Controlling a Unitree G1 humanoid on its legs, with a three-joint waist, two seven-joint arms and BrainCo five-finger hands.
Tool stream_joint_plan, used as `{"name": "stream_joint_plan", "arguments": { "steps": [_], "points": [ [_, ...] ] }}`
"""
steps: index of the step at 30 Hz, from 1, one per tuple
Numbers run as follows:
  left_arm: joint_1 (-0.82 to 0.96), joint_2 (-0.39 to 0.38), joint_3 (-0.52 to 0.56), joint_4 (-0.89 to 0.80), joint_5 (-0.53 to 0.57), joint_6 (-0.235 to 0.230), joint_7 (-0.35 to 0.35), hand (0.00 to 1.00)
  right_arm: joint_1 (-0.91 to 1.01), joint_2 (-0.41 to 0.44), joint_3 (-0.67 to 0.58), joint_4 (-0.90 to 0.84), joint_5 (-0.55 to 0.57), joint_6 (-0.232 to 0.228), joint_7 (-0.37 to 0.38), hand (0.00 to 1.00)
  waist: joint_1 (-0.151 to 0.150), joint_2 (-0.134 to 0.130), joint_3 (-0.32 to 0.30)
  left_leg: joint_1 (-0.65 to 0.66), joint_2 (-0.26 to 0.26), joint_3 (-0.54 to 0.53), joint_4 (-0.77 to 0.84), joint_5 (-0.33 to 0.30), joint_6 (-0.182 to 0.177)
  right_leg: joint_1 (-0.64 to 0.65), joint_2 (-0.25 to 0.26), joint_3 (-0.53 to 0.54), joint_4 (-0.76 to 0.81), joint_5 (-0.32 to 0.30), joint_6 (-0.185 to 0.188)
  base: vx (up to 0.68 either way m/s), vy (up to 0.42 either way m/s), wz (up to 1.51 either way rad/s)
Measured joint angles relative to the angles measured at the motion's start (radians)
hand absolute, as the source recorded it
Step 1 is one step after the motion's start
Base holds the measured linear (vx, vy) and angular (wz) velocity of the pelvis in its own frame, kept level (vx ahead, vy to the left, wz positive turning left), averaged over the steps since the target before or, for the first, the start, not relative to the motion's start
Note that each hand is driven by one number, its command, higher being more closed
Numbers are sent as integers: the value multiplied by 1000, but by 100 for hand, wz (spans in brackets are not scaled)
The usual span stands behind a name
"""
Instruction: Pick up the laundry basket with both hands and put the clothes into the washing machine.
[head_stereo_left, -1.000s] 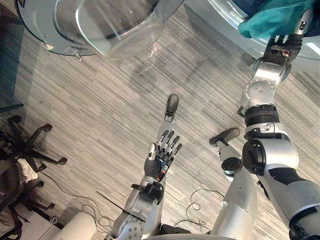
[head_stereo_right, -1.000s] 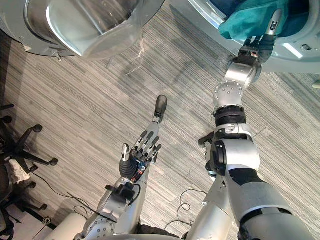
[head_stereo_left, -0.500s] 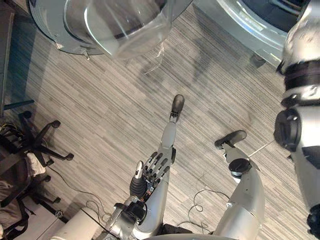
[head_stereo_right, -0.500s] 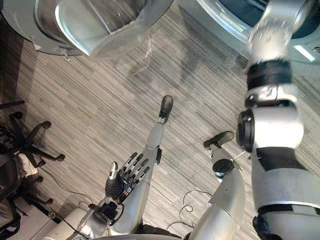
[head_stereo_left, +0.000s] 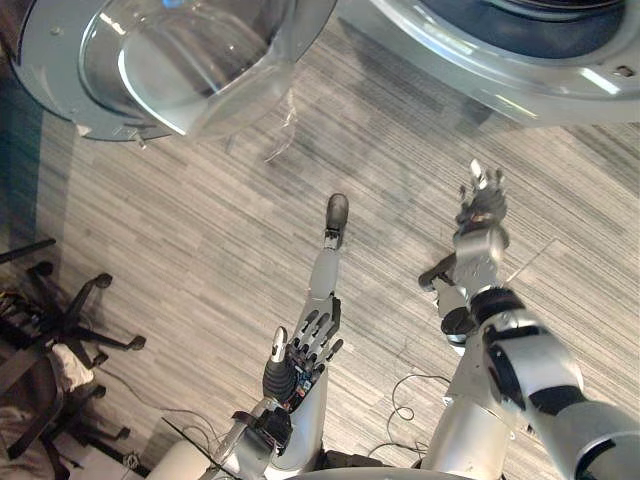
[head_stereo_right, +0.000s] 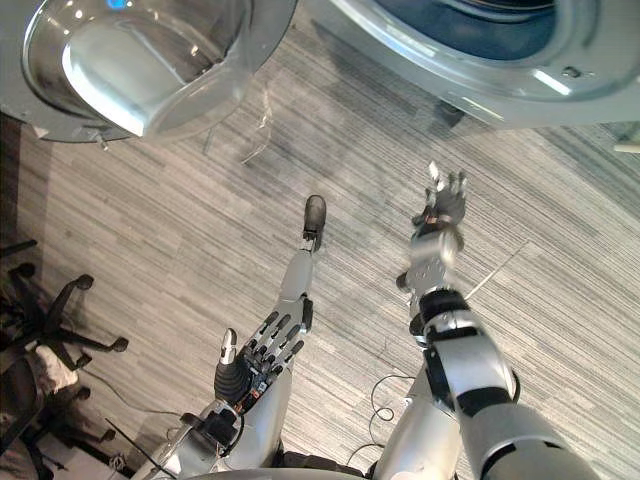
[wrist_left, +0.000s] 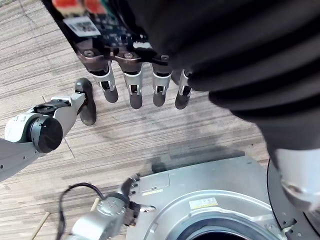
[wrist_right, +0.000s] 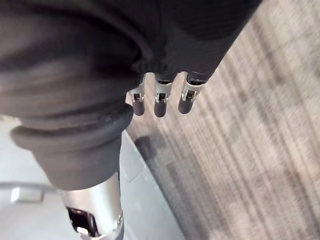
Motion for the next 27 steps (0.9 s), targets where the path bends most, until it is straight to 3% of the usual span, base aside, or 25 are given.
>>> {"name": "stream_joint_plan", "arguments": {
  "steps": [3, 5, 9, 12, 15, 17, 18, 19, 21, 22, 24, 25, 27],
  "points": [
    [4, -19, 33, 11, 7, 13, -12, 0, 147, 63, 2, -2, -86, 29, 24, 0, -10, -36, -15, 26, 19, 3, 42, -36, -12, 48, 23, 0, -24, -1, -2, -2, -95, -17],
    [18, -42, 85, 28, 36, 26, -20, 0, 309, 138, 9, -11, -178, 54, 47, 0, -26, -86, -41, 45, 35, 5, 99, -82, -18, 96, 45, -1, -39, -11, 1, 19, -127, -15],
    [18, -75, 161, 55, 68, 35, -20, 0, 489, 178, 6, -31, -257, 82, 62, 0, -46, -110, -45, 77, 52, 1, 244, -166, -15, 200, 66, 2, -60, -10, 7, 35, -71, -12],
    [15, -107, 265, 145, 170, 35, -16, 0, 568, 197, -6, -75, -323, 100, 65, 0, -50, -132, -42, 180, 86, 50, 407, -284, -2, 350, 112, 57, -117, 17, 23, 21, 11, -62],
    [-2, -203, 432, 269, 353, 26, 23, 0, 658, 196, -47, -113, -459, 137, 52, 0, -50, -145, -51, 315, 122, 131, 525, -417, 14, 497, 154, 144, -184, 47, 35, -29, 96, -72],
    [-42, -246, 530, 370, 464, 18, 53, 0, 710, 204, -65, -129, -522, 166, 39, 0, -59, -162, -80, 376, 121, 160, 535, -447, 34, 560, 167, 180, -246, 71, 71, -17, 110, -55],
    [-75, -294, 598, 451, 525, 13, 74, 0, 727, 214, -84, -132, -561, 187, 37, 0, -62, -169, -109, 423, 139, 189, 507, -440, 58, 564, 173, 205, -133, 39, 53, 58, 77, -39],
    [-94, -321, 669, 516, 586, 8, 102, 0, 749, 227, -96, -131, -598, 196, 35, 0, -75, -187, -125, 473, 129, 209, 505, -445, 66, 573, 159, 251, 86, -15, 59, 65, 25, -26],
    [-97, -340, 719, 585, 639, 9, 132, 0, 773, 247, -105, -129, -628, 208, 37, 0, -75, -202, -173, 505, 113, 235, 508, -449, 72, 592, 154, 298, 237, -66, 94, 58, -42, -12],
    [-98, -363, 762, 629, 673, 10, 155, 0, 777, 256, -114, -127, -656, 217, 41, 0, -71, -217, -218, 521, 93, 247, 519, -449, 72, 614, 150, 308, 215, -76, 117, 52, -46, -14],
    [-95, -416, 793, 687, 707, 14, 177, 0, 780, 256, -130, -110, -681, 226, 43, 0, -41, -190, -279, 546, 112, 267, 444, -431, 72, 675, 203, 320, 84, -105, 123, 20, -8, -41],
    [-92, -442, 813, 708, 723, 14, 187, 0, 778, 258, -130, -101, -697, 230, 41, 0, -24, -200, -297, 577, 104, 304, 408, -407, 74, 707, 188, 326, 100, -139, 119, 27, -41, -49],
    [-96, -461, 839, 728, 747, 19, 217, 0, 771, 260, -131, -71, -726, 241, 44, 0, -14, -219, -331, 591, 68, 334, 399, -392, 86, 799, 181, 327, -63, -206, 105, 5, -71, -28]
  ]
}}
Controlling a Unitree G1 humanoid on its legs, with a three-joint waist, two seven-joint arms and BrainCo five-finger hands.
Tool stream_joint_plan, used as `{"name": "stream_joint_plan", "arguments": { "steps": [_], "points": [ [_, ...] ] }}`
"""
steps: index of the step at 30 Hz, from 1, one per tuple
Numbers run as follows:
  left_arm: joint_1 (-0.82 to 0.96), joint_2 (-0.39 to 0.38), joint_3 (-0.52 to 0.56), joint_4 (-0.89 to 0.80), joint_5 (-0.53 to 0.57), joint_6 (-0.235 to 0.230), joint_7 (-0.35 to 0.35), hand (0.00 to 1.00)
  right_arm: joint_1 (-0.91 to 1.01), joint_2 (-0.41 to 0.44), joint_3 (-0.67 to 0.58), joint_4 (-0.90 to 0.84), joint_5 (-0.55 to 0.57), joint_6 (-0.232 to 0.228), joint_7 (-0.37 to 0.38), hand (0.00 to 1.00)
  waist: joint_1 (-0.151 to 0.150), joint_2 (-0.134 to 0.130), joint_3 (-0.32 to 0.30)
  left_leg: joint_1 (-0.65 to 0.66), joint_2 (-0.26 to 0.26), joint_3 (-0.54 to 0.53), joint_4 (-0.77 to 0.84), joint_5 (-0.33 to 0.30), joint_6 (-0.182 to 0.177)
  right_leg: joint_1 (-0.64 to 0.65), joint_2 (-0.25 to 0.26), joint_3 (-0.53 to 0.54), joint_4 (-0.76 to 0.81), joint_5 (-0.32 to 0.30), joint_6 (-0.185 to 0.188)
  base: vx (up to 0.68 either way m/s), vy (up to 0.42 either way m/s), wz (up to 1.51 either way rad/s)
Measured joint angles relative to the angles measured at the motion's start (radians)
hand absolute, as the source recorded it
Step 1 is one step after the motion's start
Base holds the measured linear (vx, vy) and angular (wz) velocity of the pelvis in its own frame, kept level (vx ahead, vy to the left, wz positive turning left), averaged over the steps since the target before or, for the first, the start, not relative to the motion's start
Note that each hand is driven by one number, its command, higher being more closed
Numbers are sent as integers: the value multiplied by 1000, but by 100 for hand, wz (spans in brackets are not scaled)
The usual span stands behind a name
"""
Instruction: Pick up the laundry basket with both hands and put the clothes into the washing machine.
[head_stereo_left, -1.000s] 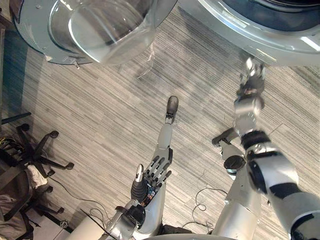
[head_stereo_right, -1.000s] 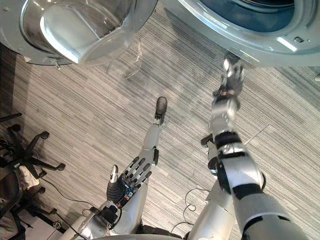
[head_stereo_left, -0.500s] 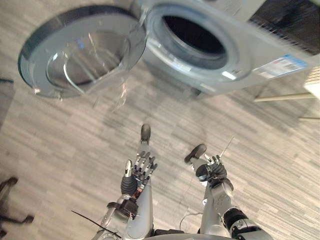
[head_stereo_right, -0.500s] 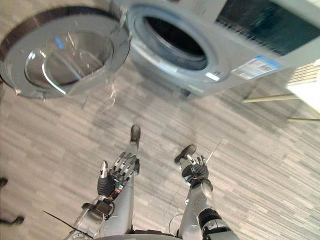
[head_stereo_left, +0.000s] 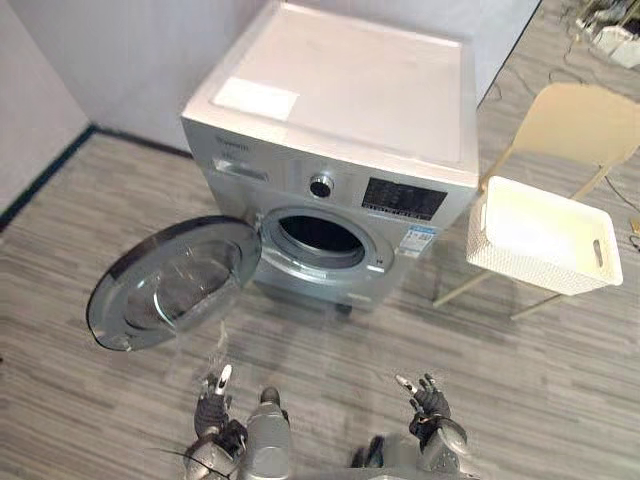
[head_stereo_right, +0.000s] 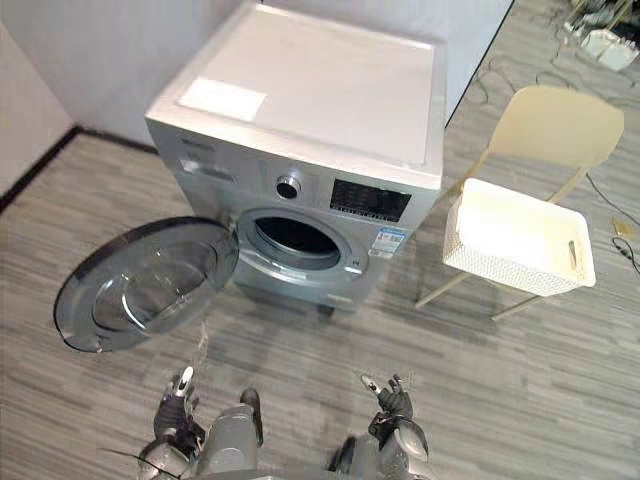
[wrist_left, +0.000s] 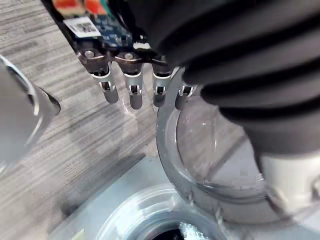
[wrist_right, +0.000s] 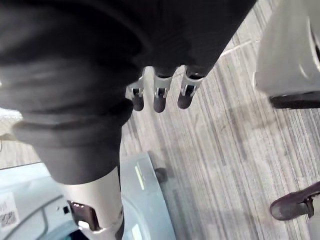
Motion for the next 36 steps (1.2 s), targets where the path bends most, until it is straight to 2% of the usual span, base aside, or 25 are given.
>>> {"name": "stream_joint_plan", "arguments": {
  "steps": [1, 2, 3, 4, 5, 6, 7, 8, 10, 11, 13, 14, 15, 16, 18, 19, 21, 24, 27, 29, 32, 33, 34, 35, 36],
  "points": [
    [-6, -4, 2, 2, 3, 11, 13, 0, -23, -13, 0, 26, -7, 12, 1, 0, 19, 34, -10, -1, 2, 5, -20, 20, -4, 41, 26, -3, -119, 4, -13, -77, -63, -23],
    [-4, -11, 7, -7, 23, 15, 26, 0, -28, -28, -1, 45, -10, 21, 0, 0, 17, 75, -19, 3, 14, -4, -58, 57, -2, 62, 51, -15, -179, 46, -20, -133, -60, -9],
    [-1, -11, 13, -27, 40, 15, 51, 0, -24, -37, -2, 63, -13, 26, -3, 0, 19, 95, -21, 11, 12, -14, -85, 79, -7, 66, 58, -26, -201, 58, -19, -142, -26, 10],
    [0, -11, 19, -45, 42, 13, 64, 0, -24, -41, -3, 75, -18, 29, -5, 0, 23, 100, -20, 17, 8, -21, -99, 91, -17, 68, 58, -26, -202, 60, -20, -158, -19, 19],
    [6, -11, 34, -99, 46, 12, 93, 0, -12, -44, -5, 100, -34, 38, -11, 0, 27, 104, -22, 21, -8, -76, -113, 116, -47, 67, 53, -26, -198, 58, -20, -148, -20, 12],
    [26, -11, 65, -165, 49, 11, 108, 0, -5, -44, -6, 112, -42, 49, -13, 0, 29, 97, -22, 32, -28, -141, -137, 153, -91, 67, 38, -27, -197, 60, -33, -130, -16, 7],
    [35, -12, 80, -202, 58, 11, 119, 0, -1, -44, -6, 112, -47, 53, -14, 0, 28, 91, -21, 39, -39, -167, -151, 170, -100, 67, 27, -27, -198, 65, -41, -102, 4, -3],
    [52, -5, 103, -274, 88, 12, 137, 0, 11, -45, -24, 111, -59, 56, -14, 0, 28, 79, -17, 35, -39, -176, -126, 156, -89, 65, 10, -31, -198, 89, -43, -92, 91, -4],
    [56, -5, 136, -365, 128, 14, 144, 0, 33, -59, -41, 110, -81, 60, -20, 0, 25, 80, -21, 12, -9, -147, 31, 98, -10, 70, -28, -38, -197, 103, -33, -74, 153, 8],
    [56, -6, 149, -418, 182, 23, 149, 0, 54, -72, -63, 109, -88, 68, -22, 0, 17, 79, -25, 25, 28, -123, 105, 80, 17, 88, -60, -43, -199, 115, -15, -8, 236, 23],
    [66, -7, 179, -483, 291, 41, 151, 0, 86, -78, -116, 107, -114, 77, -22, 0, -3, 82, -37, 76, 96, -118, 119, 84, 16, 103, -106, -50, -208, 132, 17, 20, 379, 23],
    [76, -9, 209, -514, 372, 61, 156, 0, 105, -76, -159, 103, -125, 83, -19, 0, -13, 96, -65, 116, 136, -117, 88, 113, 28, 102, -121, -51, -228, 153, 54, 11, 299, 12],
    [76, -11, 228, -517, 407, 70, 158, 0, 112, -74, -189, 101, -125, 86, -18, 0, -14, 102, -77, 140, 135, -129, 48, 99, -1, 104, -127, -50, -244, 167, 78, 39, 458, 22],
    [73, -21, 272, -524, 454, 92, 163, 0, 120, -67, -242, 105, -124, 100, -16, 0, -38, 110, -100, 158, 99, -106, 1, 63, -36, 134, -143, -61, -314, 214, 91, 29, 458, 40],
    [62, -16, 336, -540, 514, 115, 185, 0, 122, -35, -273, 111, -124, 100, 2, 0, -63, 93, -112, 173, 57, -88, -78, 47, -63, 169, -143, -80, -409, 251, 76, 38, 402, 43],
    [40, -13, 360, -541, 540, 134, 202, 0, 122, -29, -279, 111, -124, 101, 4, 0, -65, 88, -115, 197, 50, -83, -116, 22, -100, 189, -143, -102, -435, 290, 89, 12, 254, 26],
    [11, 8, 373, -530, 592, 162, 229, 0, 124, -24, -264, 118, -124, 100, 15, 0, -64, 78, -123, 230, 32, -77, -177, 6, -123, 201, -147, -116, -443, 303, 101, -65, 257, 23],
    [-41, 87, 397, -444, 641, 193, 247, 0, 122, -35, -194, 118, -149, 99, 38, 0, -63, 77, -138, 249, 32, -62, -222, 12, -134, 188, -144, -104, -442, 304, 119, -93, 53, -8],
    [-111, 184, 493, -280, 677, 233, 251, 0, 123, -73, -97, 118, -182, 101, 59, 0, -69, 101, -162, 261, 41, -31, -256, 25, -150, 147, -133, -56, -440, 310, 127, -117, -16, -40],
    [-170, 298, 540, -133, 688, 250, 250, 0, 114, -95, -39, 116, -190, 99, 68, 0, -66, 96, -157, 261, 56, -4, -279, 47, -154, 110, -113, -22, -442, 327, 114, -96, -38, -39],
    [-327, 520, 539, 63, 679, 249, 240, 0, 82, -109, 37, 110, -177, 94, 68, 0, -62, 66, -86, 227, 82, -5, -279, 65, -167, 59, -85, -4, -430, 343, 100, -130, -62, -17],
    [-414, 612, 517, 129, 663, 246, 233, 0, 63, -107, 67, 98, -156, 91, 68, 0, -60, 32, -47, 199, 90, -9, -277, 80, -166, 26, -77, 1, -424, 350, 93, -153, -53, -10],
    [-462, 656, 502, 161, 662, 241, 222, 0, 53, -104, 82, 90, -145, 88, 69, 0, -60, 26, -20, 178, 93, -12, -279, 90, -167, 5, -73, 1, -424, 356, 90, -143, -42, -4],
    [-562, 724, 463, 207, 653, 233, 204, 0, 36, -101, 94, 69, -119, 81, 68, 0, -58, -19, 13, 132, 97, -15, -279, 108, -161, -32, -68, 1, -426, 375, 81, -124, -36, 1],
    [-612, 749, 438, 223, 650, 230, 199, 0, 28, -98, 95, 57, -111, 75, 68, 0, -56, -24, 39, 109, 97, -17, -279, 118, -160, -50, -67, 1, -430, 387, 80, -178, -42, 5]
  ]
}}
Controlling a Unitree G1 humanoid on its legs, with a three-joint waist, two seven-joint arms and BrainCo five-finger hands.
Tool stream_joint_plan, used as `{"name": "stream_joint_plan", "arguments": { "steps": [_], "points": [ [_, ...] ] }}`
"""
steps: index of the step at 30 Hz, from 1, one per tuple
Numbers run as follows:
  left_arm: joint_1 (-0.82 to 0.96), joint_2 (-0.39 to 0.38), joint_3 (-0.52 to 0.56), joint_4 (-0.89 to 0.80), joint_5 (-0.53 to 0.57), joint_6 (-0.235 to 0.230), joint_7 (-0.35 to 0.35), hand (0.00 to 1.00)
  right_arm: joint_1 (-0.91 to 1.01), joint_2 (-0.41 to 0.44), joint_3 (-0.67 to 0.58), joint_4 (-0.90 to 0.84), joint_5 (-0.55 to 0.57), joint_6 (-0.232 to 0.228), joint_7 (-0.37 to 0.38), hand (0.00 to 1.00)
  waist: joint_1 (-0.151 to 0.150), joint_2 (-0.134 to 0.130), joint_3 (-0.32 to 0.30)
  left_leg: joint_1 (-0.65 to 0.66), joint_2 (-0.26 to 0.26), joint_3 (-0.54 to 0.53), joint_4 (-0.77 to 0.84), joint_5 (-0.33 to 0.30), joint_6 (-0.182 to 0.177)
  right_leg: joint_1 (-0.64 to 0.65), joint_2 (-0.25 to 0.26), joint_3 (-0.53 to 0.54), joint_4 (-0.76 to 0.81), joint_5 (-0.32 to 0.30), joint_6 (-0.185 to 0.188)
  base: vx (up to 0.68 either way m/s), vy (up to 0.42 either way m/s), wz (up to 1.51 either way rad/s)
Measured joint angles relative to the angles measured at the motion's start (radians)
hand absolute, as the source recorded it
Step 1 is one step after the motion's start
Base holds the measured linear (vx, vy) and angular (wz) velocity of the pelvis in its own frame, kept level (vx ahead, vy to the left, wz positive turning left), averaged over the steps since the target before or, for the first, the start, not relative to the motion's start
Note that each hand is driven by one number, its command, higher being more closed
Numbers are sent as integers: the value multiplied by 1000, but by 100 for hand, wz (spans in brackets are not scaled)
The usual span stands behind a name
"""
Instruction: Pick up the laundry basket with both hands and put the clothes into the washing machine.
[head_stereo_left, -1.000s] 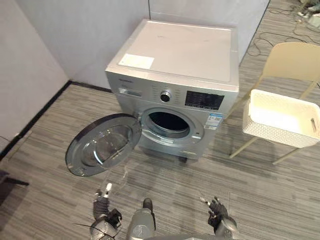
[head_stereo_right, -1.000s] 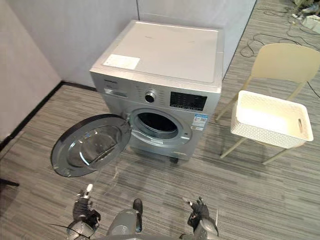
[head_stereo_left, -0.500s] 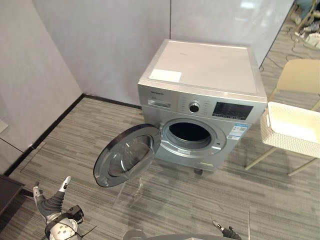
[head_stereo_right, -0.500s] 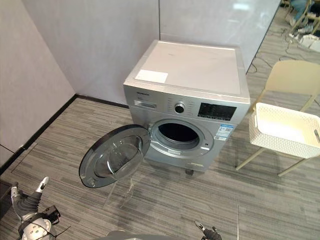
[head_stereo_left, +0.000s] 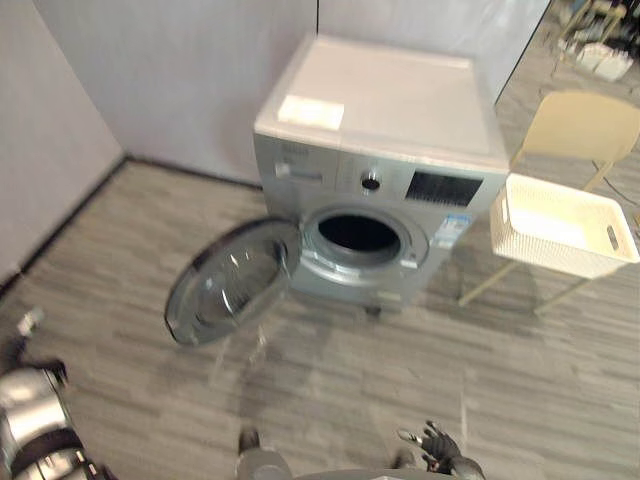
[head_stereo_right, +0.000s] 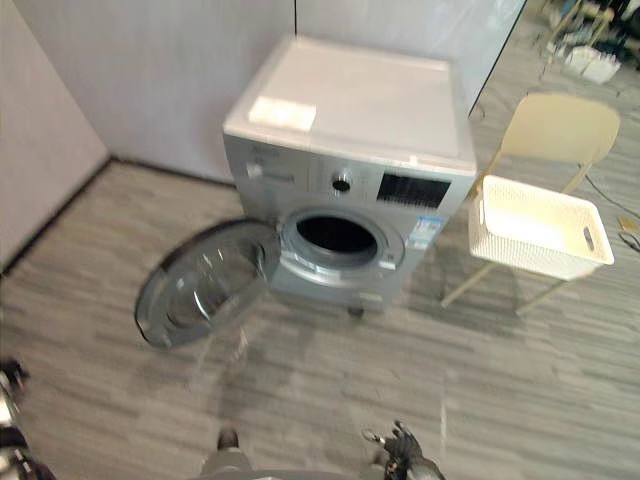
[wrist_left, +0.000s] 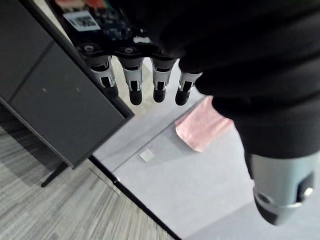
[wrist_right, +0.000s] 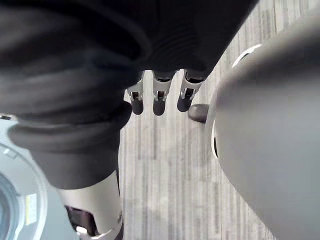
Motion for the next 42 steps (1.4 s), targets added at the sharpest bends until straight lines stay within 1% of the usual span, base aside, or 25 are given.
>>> {"name": "stream_joint_plan", "arguments": {
  "steps": [1, 2, 3, 4, 5, 6, 8, 10, 12, 16, 20, 23, 25, 28, 30, 31, 32, 33, 34, 35, 36, 37, 38, 40, 42],
  "points": [
    [-107, 36, -54, 40, -7, -5, -10, 0, -17, 2, 1, -25, 14, -10, -1, 0, -4, -36, 29, -45, -2, -8, 1, 22, 9, -34, 2, -2, -14, 28, -2, -123, -22, 5],
    [-188, 47, -99, 66, -8, -7, -20, 0, -24, 4, 2, -43, 29, -15, -1, 0, -3, -46, 52, -78, -2, -11, 2, 31, 10, -57, 4, -4, -30, 45, -4, -123, -17, 9],
    [-291, 49, -156, 101, -25, -10, -29, 0, -27, 6, 3, -72, 37, -22, -2, 0, -6, -73, 63, -120, -1, -19, 2, 45, 15, -84, 10, -10, -53, 70, -10, -115, -35, 5],
    [-379, 49, -202, 129, -29, -11, -42, 0, -26, 6, 3, -99, 40, -29, -3, 0, -11, -79, 91, -155, 5, -23, 5, 49, 15, -106, 17, -16, -70, 86, -16, -109, -46, 1],
    [-417, 49, -225, 142, -30, -11, -45, 0, -25, 6, 3, -111, 46, -32, -4, 0, -13, -82, 95, -176, 10, -24, 8, 51, 14, -123, 23, -17, -77, 93, -18, -88, -65, -7],
    [-492, 50, -257, 156, -32, -11, -52, 0, -25, 6, 3, -131, 64, -36, -6, 0, -15, -100, 111, -207, 22, -26, 13, 54, 9, -146, 36, -17, -90, 106, -23, -70, -75, -11],
    [-618, 59, -317, 189, -41, -12, -66, 0, -20, 10, 3, -166, 96, -45, -8, 0, -15, -104, 138, -263, 58, -28, 12, 65, -6, -192, 74, -13, -114, 127, -40, -67, -96, -23],
    [-667, 67, -339, 192, -45, -12, -66, 0, -16, 16, 4, -196, 115, -48, -10, 0, -14, -110, 143, -291, 79, -27, 12, 76, -13, -216, 97, -9, -130, 139, -45, -33, -76, -27],
    [-760, 70, -366, 219, -59, -21, -72, 0, -12, 18, 5, -262, 154, -61, -23, 0, -16, -116, 155, -341, 116, -30, 5, 94, -26, -257, 139, -13, -157, 154, -59, -28, -89, -24],
    [-803, 105, -329, 226, -86, -26, -68, 0, -11, 12, 5, -324, 190, -78, -33, 0, -1, -117, 179, -359, 149, -35, -6, 106, -39, -273, 173, -19, -170, 156, -61, 7, -51, -10],
    [-787, 101, -200, 227, -74, -17, -130, 0, -13, 13, 6, -392, 196, -79, -29, 0, -3, -118, 179, -357, 148, -29, -25, 116, -42, -280, 173, -17, -172, 156, -61, 3, 6, -1],
    [-672, 89, -39, 226, -45, -8, -200, 0, -13, 12, 16, -462, 203, -78, -17, 0, -3, -119, 179, -326, 149, 10, -30, 116, -42, -280, 173, 16, -175, 159, -65, 17, 21, -24],
    [-594, 72, 14, 226, -21, 6, -235, 0, -13, 11, 17, -487, 204, -73, 0, 0, -2, -118, 177, -306, 149, 34, -30, 116, -42, -276, 174, 38, -187, 169, -68, 17, 9, -29],
    [-501, 10, 6, 226, 6, 40, -292, 0, -14, 10, 15, -494, 201, -55, 15, 0, 7, -116, 175, -264, 149, 64, -30, 115, -43, -254, 174, 64, -192, 174, -65, 7, 13, -19],
    [-472, -47, -58, 227, 14, 55, -312, 0, -14, 11, 11, -483, 195, -44, 20, 0, 12, -107, 163, -244, 147, 63, -30, 112, -46, -233, 173, 63, -192, 174, -64, -11, 16, 3],
    [-450, -89, -154, 228, 14, 64, -329, 0, -17, 11, 9, -457, 185, -41, 21, 0, 18, -106, 131, -238, 141, 64, -33, 112, -45, -230, 168, 66, -193, 174, -64, -22, 32, 5],
    [-442, -120, -205, 238, 13, 67, -333, 0, -21, 11, 5, -440, 180, -40, 21, 0, 21, -102, 123, -228, 135, 62, -37, 112, -45, -220, 165, 68, -194, 174, -64, -28, 61, 11],
    [-424, -173, -347, 286, -10, 73, -344, 0, -47, 11, 3, -382, 160, -33, 22, 0, 17, -89, 109, -198, 121, 60, -37, 107, -36, -190, 152, 69, -194, 174, -63, -22, 62, 15],
    [-419, -210, -449, 313, -36, 80, -347, 0, -66, 11, 3, -334, 142, -25, 24, 0, 6, -82, 96, -178, 106, 60, -39, 103, -32, -173, 138, 72, -194, 173, -58, -24, 69, 18],
    [-413, -229, -513, 321, -50, 87, -347, 0, -82, 11, 3, -302, 141, -21, 29, 0, -7, -77, 91, -166, 94, 59, -44, 100, -29, -162, 128, 75, -194, 171, -51, -41, 96, 18],
    [-413, -275, -591, 354, -132, 103, -343, 0, -115, 10, -5, -227, 124, -16, 42, 0, -36, -67, 79, -138, 63, 61, -65, 101, -23, -144, 103, 80, -193, 169, -35, -47, 104, 18],
    [-413, -310, -617, 376, -191, 113, -339, 0, -131, 8, -14, -178, 108, -10, 42, 0, -52, -59, 68, -129, 42, 63, -74, 102, -21, -141, 84, 85, -191, 172, -26, -63, 130, 21],
    [-414, -323, -729, 375, -204, 109, -342, 0, -145, 5, -23, -126, 94, 0, 42, 0, -73, -45, 57, -123, 17, 64, -80, 103, -16, -140, 60, 88, -188, 174, -16, -44, 87, 16],
    [-425, -339, -852, 331, -203, 78, -341, 0, -151, 9, -27, -73, 70, 5, 42, 0, -97, -32, 48, -97, -14, 72, -104, 114, 0, -135, 35, 107, -186, 180, -7, -47, 97, 5],
    [-486, -386, -897, 297, -181, 39, -293, 0, -149, 14, -25, -40, 66, 10, 42, 0, -118, -21, 37, -85, -32, 77, -109, 113, 3, -130, 19, 122, -186, 179, 3, -37, 68, -2]
  ]
}}
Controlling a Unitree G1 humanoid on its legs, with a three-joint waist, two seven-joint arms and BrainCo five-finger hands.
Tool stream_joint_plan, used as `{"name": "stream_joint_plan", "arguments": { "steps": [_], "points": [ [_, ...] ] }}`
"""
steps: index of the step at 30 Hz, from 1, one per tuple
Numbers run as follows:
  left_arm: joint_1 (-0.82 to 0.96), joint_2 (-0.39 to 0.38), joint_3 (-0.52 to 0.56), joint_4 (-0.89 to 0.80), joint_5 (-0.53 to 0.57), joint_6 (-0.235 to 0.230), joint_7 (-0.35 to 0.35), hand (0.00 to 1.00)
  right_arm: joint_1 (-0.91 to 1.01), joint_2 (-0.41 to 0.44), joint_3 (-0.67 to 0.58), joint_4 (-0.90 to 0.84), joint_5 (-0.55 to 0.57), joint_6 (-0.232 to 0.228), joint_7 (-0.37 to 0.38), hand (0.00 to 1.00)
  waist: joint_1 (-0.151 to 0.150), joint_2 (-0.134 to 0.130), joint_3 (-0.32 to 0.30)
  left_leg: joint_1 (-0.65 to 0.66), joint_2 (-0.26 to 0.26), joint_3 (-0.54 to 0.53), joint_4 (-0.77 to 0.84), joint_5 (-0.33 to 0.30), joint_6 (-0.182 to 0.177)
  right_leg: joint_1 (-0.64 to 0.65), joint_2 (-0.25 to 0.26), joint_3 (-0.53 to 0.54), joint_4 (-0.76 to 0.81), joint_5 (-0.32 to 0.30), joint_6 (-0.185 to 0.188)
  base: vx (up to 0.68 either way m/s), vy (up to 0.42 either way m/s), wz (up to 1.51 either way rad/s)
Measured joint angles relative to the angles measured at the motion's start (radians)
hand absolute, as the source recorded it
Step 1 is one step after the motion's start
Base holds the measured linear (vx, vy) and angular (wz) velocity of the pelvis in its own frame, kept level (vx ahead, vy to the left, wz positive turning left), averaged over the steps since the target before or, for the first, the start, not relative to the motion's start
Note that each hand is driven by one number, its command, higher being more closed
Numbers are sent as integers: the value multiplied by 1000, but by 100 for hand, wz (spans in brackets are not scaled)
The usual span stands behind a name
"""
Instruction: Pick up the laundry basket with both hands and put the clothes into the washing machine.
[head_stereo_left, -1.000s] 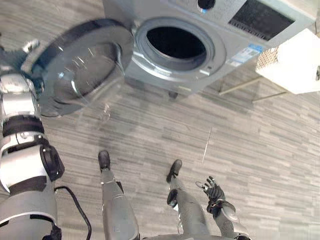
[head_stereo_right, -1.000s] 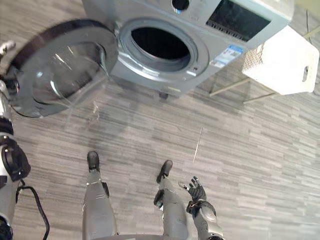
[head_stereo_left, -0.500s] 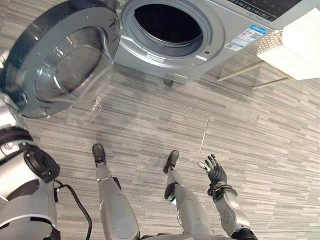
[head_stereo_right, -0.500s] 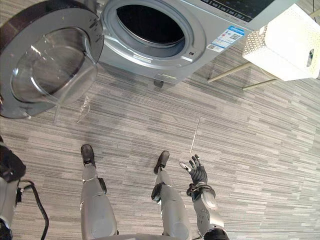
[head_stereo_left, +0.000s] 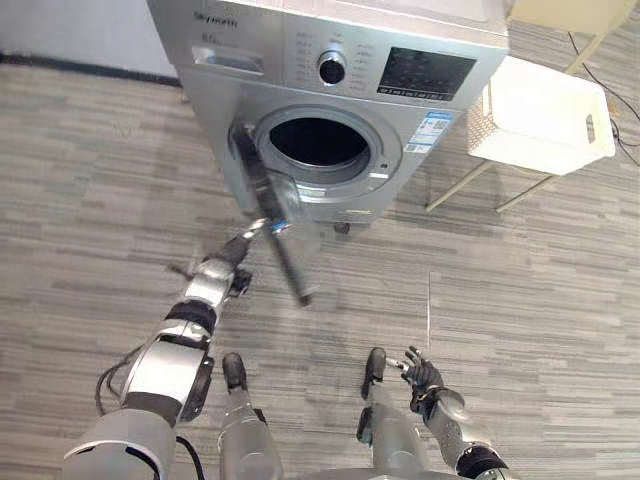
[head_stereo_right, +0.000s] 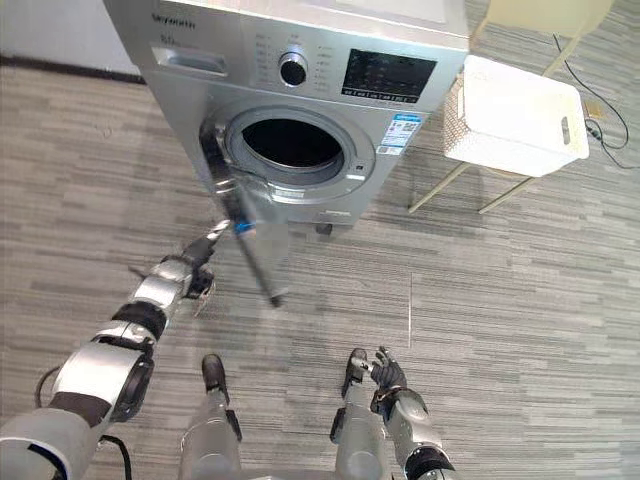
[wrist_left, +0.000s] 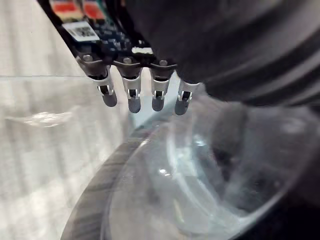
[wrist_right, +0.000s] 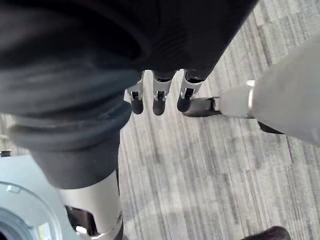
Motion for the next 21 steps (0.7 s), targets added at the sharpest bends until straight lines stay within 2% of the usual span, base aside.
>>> {"name": "stream_joint_plan", "arguments": {
  "steps": [3, 6, 8, 9, 16, 19, 21],
  "points": [
    [-71, -68, -13, -31, 90, -34, 93, 0, -11, 11, 20, 28, 0, -9, -2, 0, -26, 6, -5, 44, -14, 30, -35, -1, -2, -4, -2, 53, 0, 1, 6, -27, 43, -28],
    [-76, -88, -62, -32, 188, -74, 125, 0, -9, 11, 18, 45, -2, -15, -4, 0, -59, 18, -10, 67, -14, 48, -37, 1, 1, -8, 6, 86, -4, 6, 6, 16, 8, -37],
    [-63, -85, -102, -40, 236, -92, 128, 0, -3, 8, 10, 47, -9, -19, -6, 0, -59, 20, -9, 80, -10, 47, -37, -6, 3, -18, 16, 108, -5, 13, -4, 41, -21, -42],
    [-25, -83, -123, -64, 251, -106, 126, 0, 7, 4, -7, 47, -24, -21, -6, 0, -65, 29, -10, 85, -9, 45, -37, -12, -1, -18, 18, 114, -6, 15, -4, 44, -13, -19],
    [360, -64, -157, -119, 328, -123, 96, 0, 48, -12, -85, 85, -94, -19, -27, 0, -61, 76, -26, 108, -6, 10, -31, -37, -2, 29, 19, 91, -8, -3, -5, 27, 4, 7],
    [523, -65, -153, -123, 335, -124, 76, 0, 64, -12, -99, 93, -119, -17, -31, 0, -49, 90, -34, 128, -4, -18, -31, -52, -9, 72, 17, 61, -9, -27, 2, -1, 5, 26],
    [627, -67, -142, -121, 339, -125, 59, 0, 69, -12, -107, 93, -119, -16, -31, 0, -23, 101, -48, 129, -4, -20, -31, -58, -11, 77, 15, 56, -9, -40, 11, 2, 4, 12]
  ]
}}
